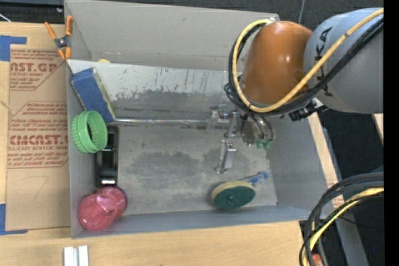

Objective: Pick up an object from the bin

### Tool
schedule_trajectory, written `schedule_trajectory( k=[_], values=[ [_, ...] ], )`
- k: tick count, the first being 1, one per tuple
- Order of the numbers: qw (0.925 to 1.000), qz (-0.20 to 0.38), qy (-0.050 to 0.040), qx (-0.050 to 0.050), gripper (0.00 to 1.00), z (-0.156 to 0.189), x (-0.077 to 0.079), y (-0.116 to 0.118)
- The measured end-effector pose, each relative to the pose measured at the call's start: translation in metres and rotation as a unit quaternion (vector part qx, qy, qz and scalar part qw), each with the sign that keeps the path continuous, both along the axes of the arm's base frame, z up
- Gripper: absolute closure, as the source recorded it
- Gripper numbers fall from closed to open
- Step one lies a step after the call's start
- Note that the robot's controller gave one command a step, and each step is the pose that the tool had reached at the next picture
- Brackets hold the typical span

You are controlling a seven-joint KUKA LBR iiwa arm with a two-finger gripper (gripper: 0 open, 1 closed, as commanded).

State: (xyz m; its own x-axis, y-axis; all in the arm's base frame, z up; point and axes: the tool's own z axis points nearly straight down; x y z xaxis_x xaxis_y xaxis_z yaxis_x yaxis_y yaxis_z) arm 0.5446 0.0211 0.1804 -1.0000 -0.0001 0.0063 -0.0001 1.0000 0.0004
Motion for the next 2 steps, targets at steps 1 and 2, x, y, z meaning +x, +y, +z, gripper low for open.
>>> schedule_trajectory(
  k=[1, 2],
  values=[
    [1.0000, 0.000, -0.0039, 0.000, 0.00, 0.004, 0.002, 0.000],
    [0.9977, 0.068, -0.0030, 0.000, 0.00, -0.104, -0.059, -0.049]
  ],
)
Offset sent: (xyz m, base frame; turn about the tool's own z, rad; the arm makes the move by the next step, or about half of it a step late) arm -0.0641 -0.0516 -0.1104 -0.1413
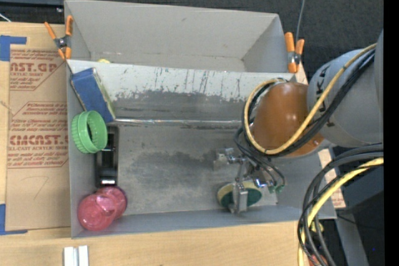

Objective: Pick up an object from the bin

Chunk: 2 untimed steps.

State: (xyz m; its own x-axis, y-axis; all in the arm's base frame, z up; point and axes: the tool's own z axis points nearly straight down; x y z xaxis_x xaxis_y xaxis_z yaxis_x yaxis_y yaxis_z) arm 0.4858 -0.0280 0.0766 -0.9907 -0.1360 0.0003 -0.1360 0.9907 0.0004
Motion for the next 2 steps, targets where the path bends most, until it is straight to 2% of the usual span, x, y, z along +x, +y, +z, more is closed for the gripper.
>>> schedule_trajectory(
  k=[1, 2],
  values=[
    [0.9993, 0.035, -0.0071, 0.001, 0.00, 0.037, -0.007, -0.012],
    [0.9996, 0.029, -0.0049, 0.002, 0.00, 0.023, 0.002, -0.044]
  ],
)
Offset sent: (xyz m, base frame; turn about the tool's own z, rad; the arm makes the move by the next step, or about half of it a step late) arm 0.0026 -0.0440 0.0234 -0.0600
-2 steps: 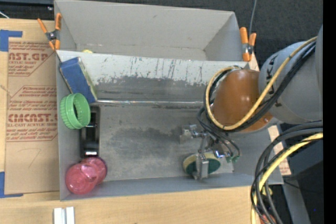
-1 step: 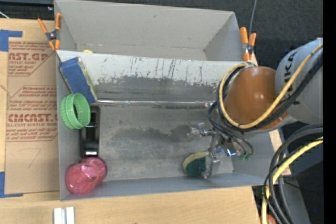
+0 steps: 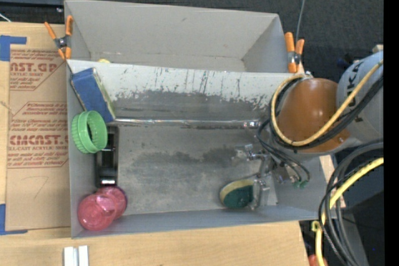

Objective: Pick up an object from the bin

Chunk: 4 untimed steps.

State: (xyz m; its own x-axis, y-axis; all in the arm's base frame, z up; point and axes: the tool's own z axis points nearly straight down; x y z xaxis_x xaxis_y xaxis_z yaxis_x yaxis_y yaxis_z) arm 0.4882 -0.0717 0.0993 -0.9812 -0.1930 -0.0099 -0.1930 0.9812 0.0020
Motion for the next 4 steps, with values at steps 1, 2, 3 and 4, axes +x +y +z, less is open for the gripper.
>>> schedule_trajectory(
  k=[1, 2, 3, 4],
  values=[
    [0.9985, -0.053, -0.0097, 0.001, 0.00, -0.028, -0.005, 0.011],
    [0.9998, 0.018, -0.0018, 0.000, 1.00, -0.030, -0.006, 0.006],
    [0.9998, 0.018, -0.0018, 0.000, 1.00, -0.030, -0.006, 0.006],
    [0.9998, 0.018, 0.0045, 0.001, 1.00, -0.001, -0.009, 0.007]
  ],
)
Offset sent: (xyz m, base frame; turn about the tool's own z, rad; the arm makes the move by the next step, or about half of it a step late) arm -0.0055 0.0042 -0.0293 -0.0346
